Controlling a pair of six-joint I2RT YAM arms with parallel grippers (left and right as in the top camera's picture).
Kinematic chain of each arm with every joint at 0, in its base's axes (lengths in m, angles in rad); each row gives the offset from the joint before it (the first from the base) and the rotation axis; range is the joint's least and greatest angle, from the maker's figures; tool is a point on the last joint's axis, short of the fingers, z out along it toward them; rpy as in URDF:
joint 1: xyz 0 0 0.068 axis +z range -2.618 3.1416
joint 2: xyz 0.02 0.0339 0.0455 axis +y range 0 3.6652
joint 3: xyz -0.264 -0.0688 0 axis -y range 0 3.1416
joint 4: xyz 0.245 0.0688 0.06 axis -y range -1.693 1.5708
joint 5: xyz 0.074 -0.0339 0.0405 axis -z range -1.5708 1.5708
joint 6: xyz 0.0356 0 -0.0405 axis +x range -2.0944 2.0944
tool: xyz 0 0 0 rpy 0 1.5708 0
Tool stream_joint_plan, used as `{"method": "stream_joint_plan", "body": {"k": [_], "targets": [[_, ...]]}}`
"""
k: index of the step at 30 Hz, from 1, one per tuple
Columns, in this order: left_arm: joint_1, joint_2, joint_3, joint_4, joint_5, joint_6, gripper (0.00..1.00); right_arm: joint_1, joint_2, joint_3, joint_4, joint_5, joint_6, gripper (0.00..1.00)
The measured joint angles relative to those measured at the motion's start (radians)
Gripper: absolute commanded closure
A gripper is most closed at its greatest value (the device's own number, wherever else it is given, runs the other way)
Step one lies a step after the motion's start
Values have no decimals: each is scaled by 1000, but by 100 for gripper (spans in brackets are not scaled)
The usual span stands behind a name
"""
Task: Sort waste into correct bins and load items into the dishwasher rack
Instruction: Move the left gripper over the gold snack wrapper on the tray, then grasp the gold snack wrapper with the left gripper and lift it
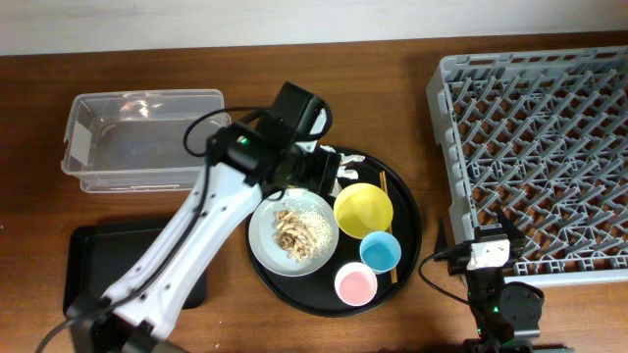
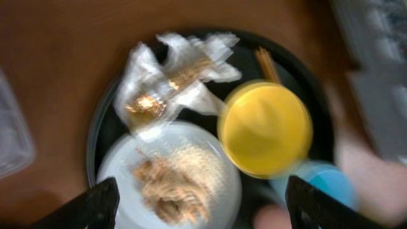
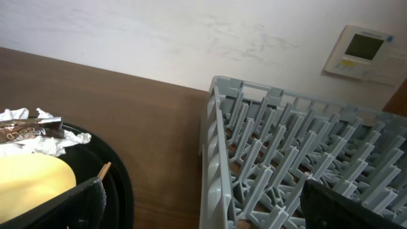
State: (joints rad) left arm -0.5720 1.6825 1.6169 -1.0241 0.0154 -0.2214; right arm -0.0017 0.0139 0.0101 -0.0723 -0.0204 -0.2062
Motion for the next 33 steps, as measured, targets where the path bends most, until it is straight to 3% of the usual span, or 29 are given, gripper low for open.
{"method": "stream_joint_plan", "body": {"k": [2, 4, 5, 11, 24, 30, 33], "targets": [[0, 19, 0, 32, -35, -3, 25, 0, 0, 0, 0, 0, 0, 2], [1, 77, 0, 106, -106, -2, 48, 0, 0, 0, 0, 0, 0, 1], [1, 99, 0, 124, -121, -2, 49, 0, 0, 0, 0, 0, 0, 1], [1, 202, 0, 189, -149, 9, 36, 0, 0, 0, 0, 0, 0, 2], [1, 353, 0, 264, -150, 203, 32, 0, 0, 0, 0, 0, 0, 1], [0, 354, 0, 266, -25, 350, 37, 0, 0, 0, 0, 0, 0, 2], [-1, 354, 0, 259, 7, 428, 30, 0, 0, 0, 0, 0, 0, 1]]}}
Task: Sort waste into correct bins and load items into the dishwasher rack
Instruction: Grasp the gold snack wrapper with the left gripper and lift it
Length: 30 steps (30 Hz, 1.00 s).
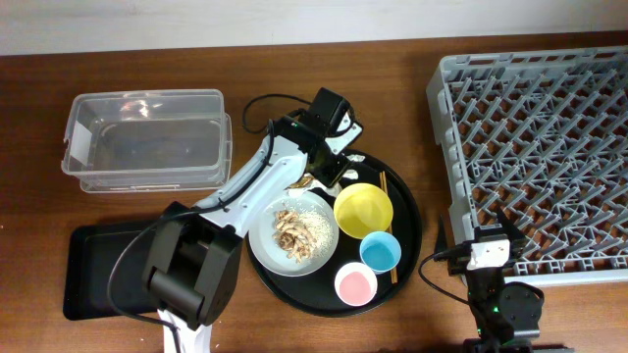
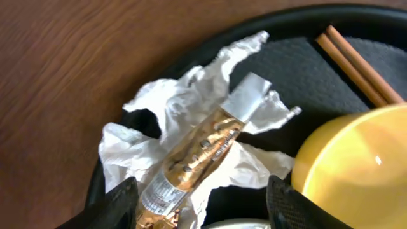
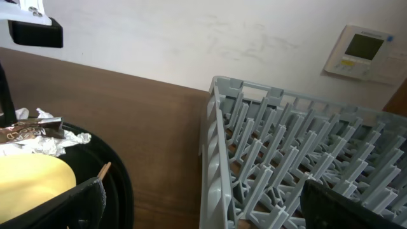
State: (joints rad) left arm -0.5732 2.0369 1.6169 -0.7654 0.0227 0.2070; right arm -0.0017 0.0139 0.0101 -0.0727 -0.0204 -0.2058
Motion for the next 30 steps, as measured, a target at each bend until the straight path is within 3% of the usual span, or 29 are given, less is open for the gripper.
{"method": "stream_joint_plan", "body": {"k": [4, 8, 18, 25, 27, 30], "targets": [[0, 1, 0, -15, 13, 61, 29, 0, 0, 0, 0, 0, 0, 1], [0, 18, 0, -10, 16, 80, 49, 0, 0, 0, 0, 0, 0, 1], [0, 84, 0, -10, 16, 93, 55, 0, 0, 0, 0, 0, 0, 1], [0, 84, 0, -8, 16, 98, 93, 0, 0, 0, 0, 0, 0, 1], [0, 84, 0, -9, 16, 101, 99, 0, 0, 0, 0, 0, 0, 1], [0, 84, 0, -9, 16, 100, 100, 0, 0, 0, 0, 0, -1, 2]]}}
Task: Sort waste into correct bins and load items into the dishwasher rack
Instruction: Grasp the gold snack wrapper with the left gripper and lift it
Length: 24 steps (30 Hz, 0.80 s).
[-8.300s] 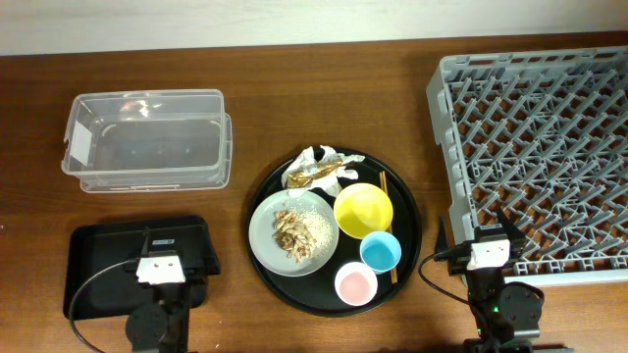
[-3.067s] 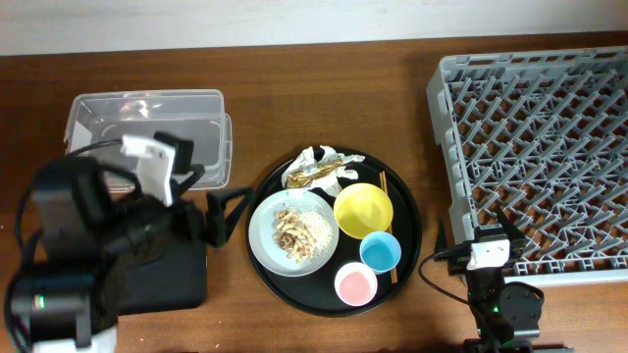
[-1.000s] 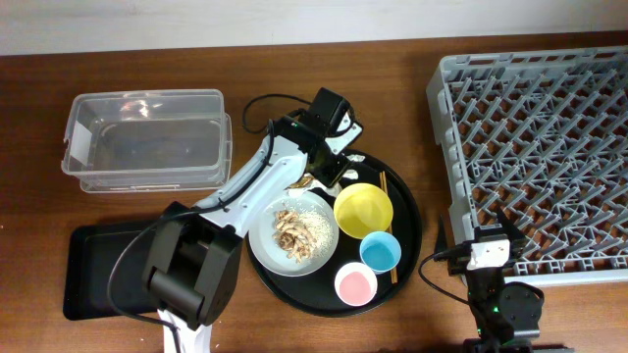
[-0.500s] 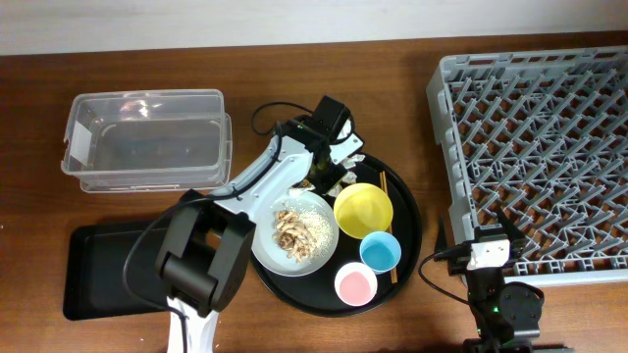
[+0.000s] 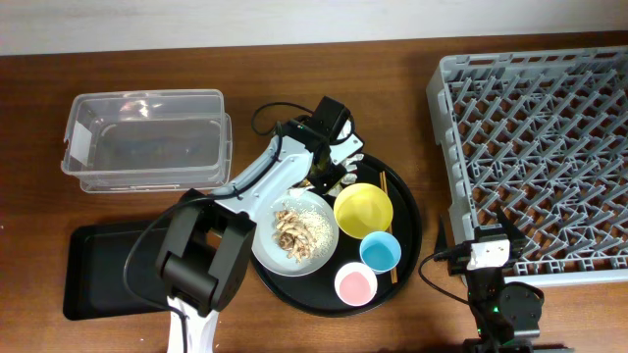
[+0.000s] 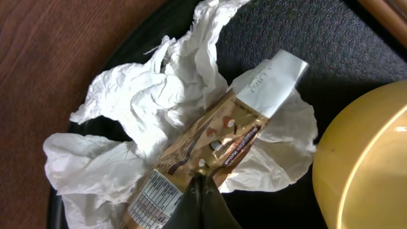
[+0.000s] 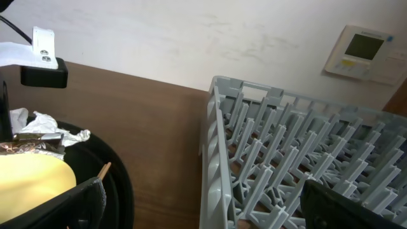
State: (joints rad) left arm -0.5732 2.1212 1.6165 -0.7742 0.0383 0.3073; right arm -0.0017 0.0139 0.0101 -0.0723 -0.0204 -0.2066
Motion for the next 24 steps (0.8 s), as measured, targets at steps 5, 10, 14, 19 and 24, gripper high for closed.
{"method": "stream_joint_plan", "body": {"k": [5, 10, 14, 19, 24], "targets": [[0, 0, 0, -6, 0, 0, 100, 0, 0, 0, 0, 0, 1, 1], [0, 0, 0, -16, 0, -3, 63, 0, 0, 0, 0, 0, 1, 1], [0, 0, 0, -50, 0, 10, 32, 0, 0, 0, 0, 0, 1, 1], [0, 0, 0, -52, -5, 43, 17, 0, 0, 0, 0, 0, 0, 1], [0, 0, 0, -50, -44, 52, 27, 0, 0, 0, 0, 0, 0, 2]]}}
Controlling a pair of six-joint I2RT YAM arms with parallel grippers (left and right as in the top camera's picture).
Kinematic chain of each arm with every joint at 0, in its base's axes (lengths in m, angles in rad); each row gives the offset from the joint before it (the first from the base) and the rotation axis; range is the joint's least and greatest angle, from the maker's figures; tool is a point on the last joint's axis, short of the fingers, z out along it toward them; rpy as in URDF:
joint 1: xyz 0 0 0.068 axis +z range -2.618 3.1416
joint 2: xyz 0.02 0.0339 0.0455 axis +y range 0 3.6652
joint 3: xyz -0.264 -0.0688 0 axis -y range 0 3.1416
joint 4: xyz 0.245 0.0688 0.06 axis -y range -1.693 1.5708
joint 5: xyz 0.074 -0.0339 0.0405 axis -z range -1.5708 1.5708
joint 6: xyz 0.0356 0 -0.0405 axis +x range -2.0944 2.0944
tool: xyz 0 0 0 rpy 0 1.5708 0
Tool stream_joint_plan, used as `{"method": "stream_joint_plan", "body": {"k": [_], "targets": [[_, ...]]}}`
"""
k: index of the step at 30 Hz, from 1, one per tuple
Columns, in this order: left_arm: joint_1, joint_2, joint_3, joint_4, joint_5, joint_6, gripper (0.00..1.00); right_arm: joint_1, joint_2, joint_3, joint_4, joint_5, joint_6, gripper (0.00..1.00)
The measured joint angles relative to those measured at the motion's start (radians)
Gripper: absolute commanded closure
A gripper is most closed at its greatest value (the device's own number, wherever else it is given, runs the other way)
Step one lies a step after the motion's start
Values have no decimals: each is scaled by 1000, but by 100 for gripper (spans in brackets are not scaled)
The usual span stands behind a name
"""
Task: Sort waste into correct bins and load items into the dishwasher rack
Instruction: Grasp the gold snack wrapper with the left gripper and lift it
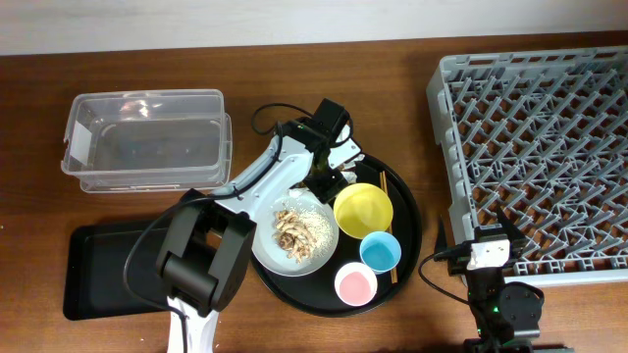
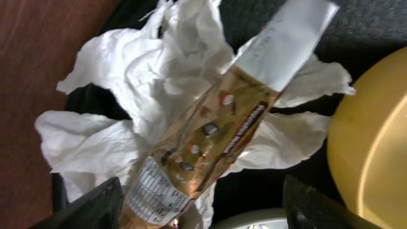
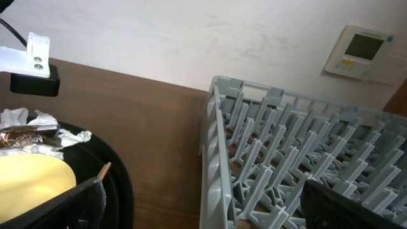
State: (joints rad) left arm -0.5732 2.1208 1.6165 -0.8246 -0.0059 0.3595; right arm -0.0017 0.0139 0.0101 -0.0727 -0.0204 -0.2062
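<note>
A gold snack wrapper (image 2: 210, 140) lies on crumpled white tissue (image 2: 121, 83) at the back of the round black tray (image 1: 413, 227). My left gripper (image 2: 200, 213) hangs open right over them, one finger on each side of the wrapper's lower end; from overhead the left gripper (image 1: 324, 182) covers them. Beside them stand a yellow bowl (image 1: 363, 209), a white plate (image 1: 319, 245) with food scraps, a blue cup (image 1: 380, 251) and a pink cup (image 1: 355, 284). Chopsticks (image 1: 384, 184) lie by the bowl. My right gripper (image 3: 210, 216) stands open and empty beside the grey dishwasher rack (image 1: 549, 127).
A clear plastic bin (image 1: 147, 137) sits at the back left, and a flat black tray (image 1: 88, 275) at the front left. The left arm's cable loops over the table behind the round tray. The right arm (image 1: 496, 294) stands at the front edge by the rack's corner.
My left gripper was shut just above the wrapper; now its fingers are spread wide and sit lower around the wrapper. The wrapper and tissue lie where they were. The right arm is unmoved.
My left gripper first hovered open high over the round tray. Then it was close above the wrapper and tissue, still open. Then it was shut just above the wrapper, and now it is open around it. The right arm stayed by the rack throughout.
</note>
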Motion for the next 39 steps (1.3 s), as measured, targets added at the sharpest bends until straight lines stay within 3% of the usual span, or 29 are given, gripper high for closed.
{"method": "stream_joint_plan", "body": {"k": [4, 17, 21, 25, 30, 33, 39], "targets": [[0, 0, 0, 15, -13, 7, 41, 0, 0, 0, 0, 0, 0, 1], [0, 0, 0, 56, -14, 8, 41, 0, 0, 0, 0, 0, 0, 1], [0, 0, 0, 77, -18, 7, 50, 0, 0, 0, 0, 0, -1, 1], [0, 0, 0, 96, -21, 11, 44, 0, 0, 0, 0, 0, 0, 1], [0, 16, 0, 96, -20, 12, 45, 0, 0, 0, 0, 0, 0, 1], [0, 42, 0, 96, -20, 13, 66, 0, 0, 0, 0, 0, 0, 1], [-1, 70, 0, 96, -17, 15, 81, 0, 0, 0, 0, 0, 0, 1]]}}
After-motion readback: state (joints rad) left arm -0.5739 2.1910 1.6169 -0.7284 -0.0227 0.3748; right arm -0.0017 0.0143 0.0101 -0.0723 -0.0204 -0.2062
